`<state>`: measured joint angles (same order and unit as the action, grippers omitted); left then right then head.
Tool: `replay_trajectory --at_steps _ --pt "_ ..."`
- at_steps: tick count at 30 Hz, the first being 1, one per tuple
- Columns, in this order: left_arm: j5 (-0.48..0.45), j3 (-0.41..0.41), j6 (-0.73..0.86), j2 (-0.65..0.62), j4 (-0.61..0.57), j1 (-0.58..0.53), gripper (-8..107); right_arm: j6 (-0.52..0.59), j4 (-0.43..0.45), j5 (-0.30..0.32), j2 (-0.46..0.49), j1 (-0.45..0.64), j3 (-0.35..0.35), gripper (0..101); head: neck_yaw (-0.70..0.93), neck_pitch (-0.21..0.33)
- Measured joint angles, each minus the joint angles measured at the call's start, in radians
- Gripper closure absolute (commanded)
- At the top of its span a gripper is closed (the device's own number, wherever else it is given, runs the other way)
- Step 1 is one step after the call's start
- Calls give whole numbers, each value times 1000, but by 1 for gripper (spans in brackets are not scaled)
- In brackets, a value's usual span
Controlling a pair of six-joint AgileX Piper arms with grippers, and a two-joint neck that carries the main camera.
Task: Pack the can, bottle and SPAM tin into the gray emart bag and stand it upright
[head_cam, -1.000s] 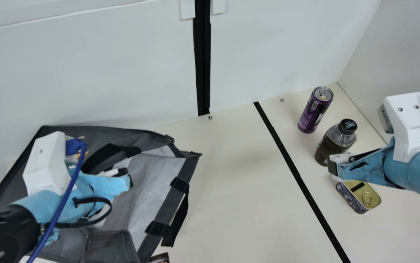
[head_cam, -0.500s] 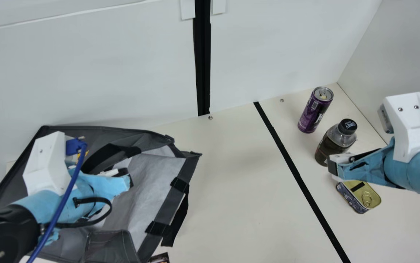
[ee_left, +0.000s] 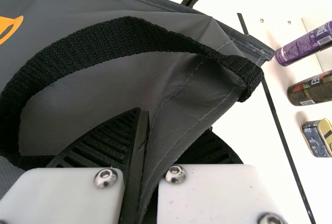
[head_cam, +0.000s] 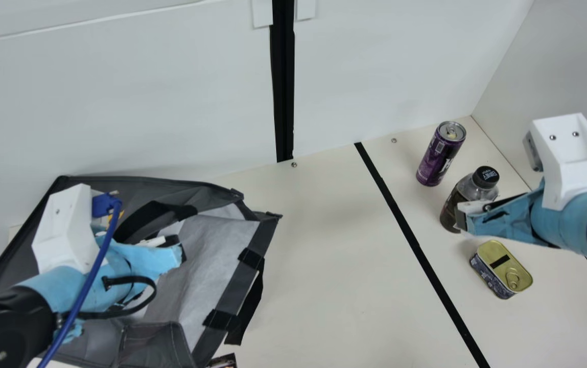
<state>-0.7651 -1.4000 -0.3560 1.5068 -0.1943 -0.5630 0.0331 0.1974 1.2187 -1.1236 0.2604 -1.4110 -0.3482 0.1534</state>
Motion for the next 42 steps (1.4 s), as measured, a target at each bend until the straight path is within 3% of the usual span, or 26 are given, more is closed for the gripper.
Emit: replay_trajectory --at_steps 10,42 --pt "0 0 0 0 0 0 107 -68 47 1 -115 -21 -115 6 2 0" --pt "0 0 0 0 0 0 107 -3 -60 0 -551 73 -503 6 2 0"
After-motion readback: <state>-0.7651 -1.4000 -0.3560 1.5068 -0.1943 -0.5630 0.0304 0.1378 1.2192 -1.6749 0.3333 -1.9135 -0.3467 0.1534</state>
